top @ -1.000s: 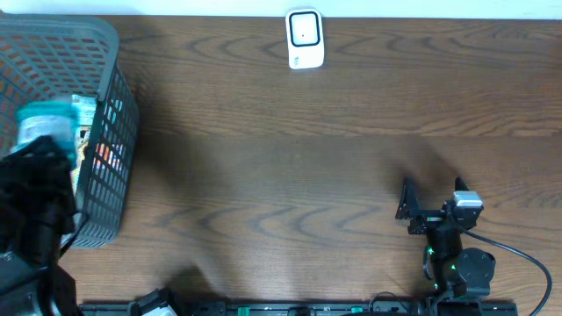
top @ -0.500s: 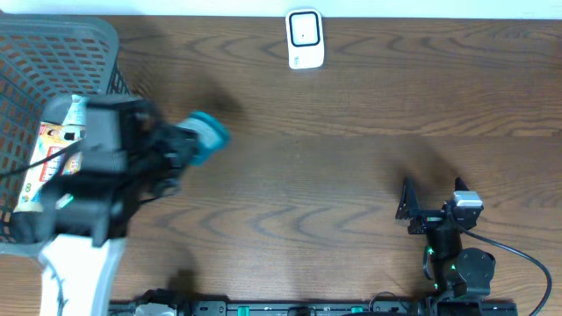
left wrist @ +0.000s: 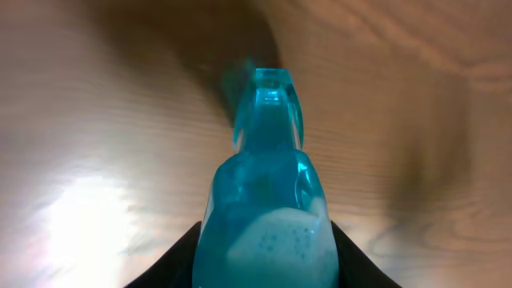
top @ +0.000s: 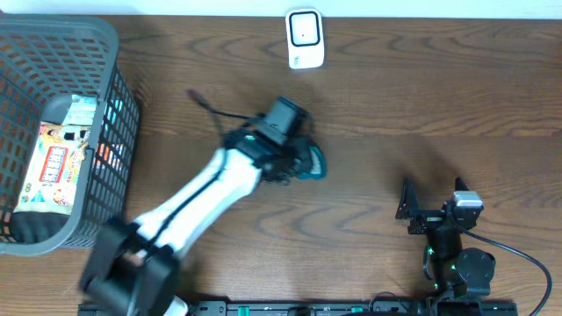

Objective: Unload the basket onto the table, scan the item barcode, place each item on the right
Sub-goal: 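Carry the teal bottle toward the white scanner with the left gripper, then release the teal bottle onto the table in front of the scanner, then reach the left gripper back into the basket toward the orange box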

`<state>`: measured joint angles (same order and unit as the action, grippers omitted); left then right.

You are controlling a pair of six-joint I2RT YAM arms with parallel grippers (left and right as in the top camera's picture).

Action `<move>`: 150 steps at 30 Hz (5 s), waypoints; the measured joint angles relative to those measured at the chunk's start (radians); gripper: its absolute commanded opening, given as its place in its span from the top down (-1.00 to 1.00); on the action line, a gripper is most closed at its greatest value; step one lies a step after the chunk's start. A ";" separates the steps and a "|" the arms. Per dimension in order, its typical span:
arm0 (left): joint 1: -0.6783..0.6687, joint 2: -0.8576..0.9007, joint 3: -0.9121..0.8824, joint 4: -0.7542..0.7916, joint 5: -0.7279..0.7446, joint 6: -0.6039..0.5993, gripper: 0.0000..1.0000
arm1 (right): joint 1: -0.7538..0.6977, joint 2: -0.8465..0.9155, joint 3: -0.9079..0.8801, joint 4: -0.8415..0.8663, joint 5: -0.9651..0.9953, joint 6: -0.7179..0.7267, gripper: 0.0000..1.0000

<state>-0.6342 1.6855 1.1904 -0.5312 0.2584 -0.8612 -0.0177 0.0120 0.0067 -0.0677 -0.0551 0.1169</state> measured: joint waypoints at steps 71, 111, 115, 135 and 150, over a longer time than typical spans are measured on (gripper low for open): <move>-0.036 -0.257 -0.024 -0.179 -0.303 0.195 -0.97 | 0.000 0.000 0.000 0.000 0.000 0.000 -0.98; 1.370 0.010 0.140 -0.291 0.108 0.214 -0.91 | 0.000 0.000 0.000 0.000 0.000 0.000 -0.99; 1.342 0.082 0.140 -0.284 0.129 0.232 -0.63 | 0.000 0.000 0.000 0.000 0.000 0.000 -0.99; 1.181 0.172 0.085 -0.181 -0.024 0.246 0.07 | 0.000 0.000 0.000 0.000 0.000 0.000 -0.98; 1.149 0.146 0.035 -0.148 -0.114 0.143 0.87 | 0.000 0.000 0.000 0.000 0.000 0.000 -0.99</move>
<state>0.5152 1.8317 1.2251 -0.6788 0.1448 -0.7181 -0.0177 0.0120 0.0067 -0.0673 -0.0551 0.1169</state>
